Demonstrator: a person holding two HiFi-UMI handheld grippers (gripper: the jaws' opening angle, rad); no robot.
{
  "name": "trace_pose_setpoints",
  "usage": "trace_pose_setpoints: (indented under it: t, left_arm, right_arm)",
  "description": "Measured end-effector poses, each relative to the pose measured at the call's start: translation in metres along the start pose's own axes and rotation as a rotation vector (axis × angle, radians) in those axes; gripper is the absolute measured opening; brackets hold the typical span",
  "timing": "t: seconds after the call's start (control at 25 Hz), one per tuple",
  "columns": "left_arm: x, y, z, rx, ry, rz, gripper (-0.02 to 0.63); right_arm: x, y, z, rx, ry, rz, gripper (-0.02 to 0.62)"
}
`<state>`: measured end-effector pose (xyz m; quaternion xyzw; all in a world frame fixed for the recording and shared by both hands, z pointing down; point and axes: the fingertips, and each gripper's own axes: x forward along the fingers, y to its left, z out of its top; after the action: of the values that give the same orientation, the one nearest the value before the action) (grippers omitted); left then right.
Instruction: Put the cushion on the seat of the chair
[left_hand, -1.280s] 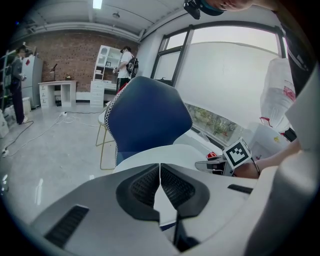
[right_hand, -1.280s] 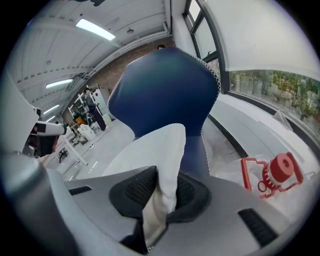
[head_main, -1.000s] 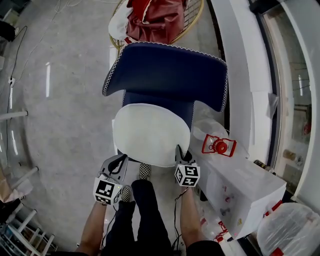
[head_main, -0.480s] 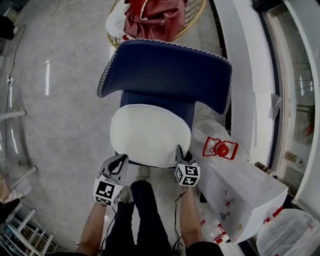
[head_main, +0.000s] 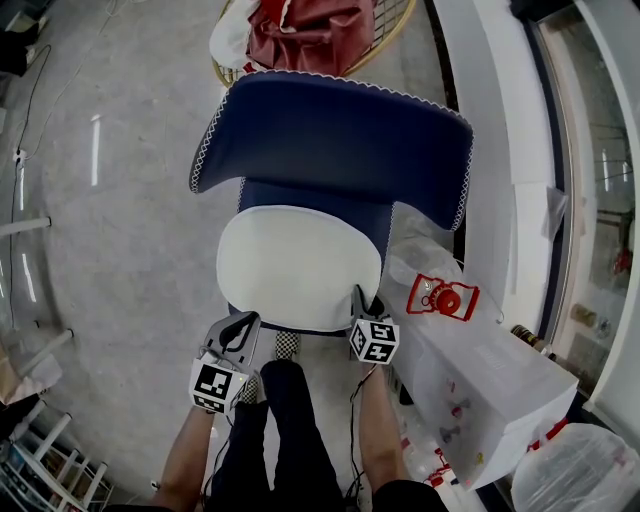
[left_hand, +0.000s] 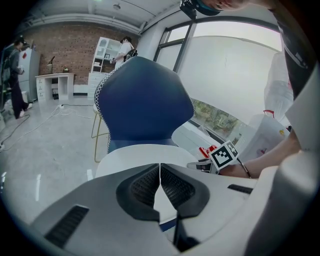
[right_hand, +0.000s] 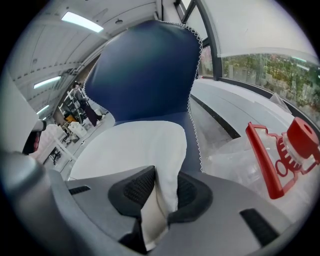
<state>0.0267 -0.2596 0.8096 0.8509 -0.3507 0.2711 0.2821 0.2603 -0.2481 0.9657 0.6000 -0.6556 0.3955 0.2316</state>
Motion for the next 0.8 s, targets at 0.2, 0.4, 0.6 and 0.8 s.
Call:
trace_pose_setpoints:
  t: [0.2, 0.4, 0.6, 0.8]
  left_arm:
    - [0.003, 0.001, -0.004, 0.003, 0.006, 0.001, 0.023]
    - [0.004, 0.0, -0.001, 0.005, 0.001, -0.002, 0.023]
    - [0.002, -0.004, 0.0, 0.004, 0.001, -0.001, 0.023]
    - [-0.001, -0.01, 0.001, 0.012, 0.0, -0.013, 0.023]
  right_arm:
    - [0.006, -0.004, -0.004, 0.013, 0.003, -0.001, 0.103]
    - [0.005, -0.004, -0.005, 0.014, 0.001, 0.002, 0.104]
    - [0.004, -0.007, -0.006, 0.04, 0.005, 0.006, 0.12]
    - [0.0, -0.017, -0.002, 0.016, 0.018, -0.045, 0.209]
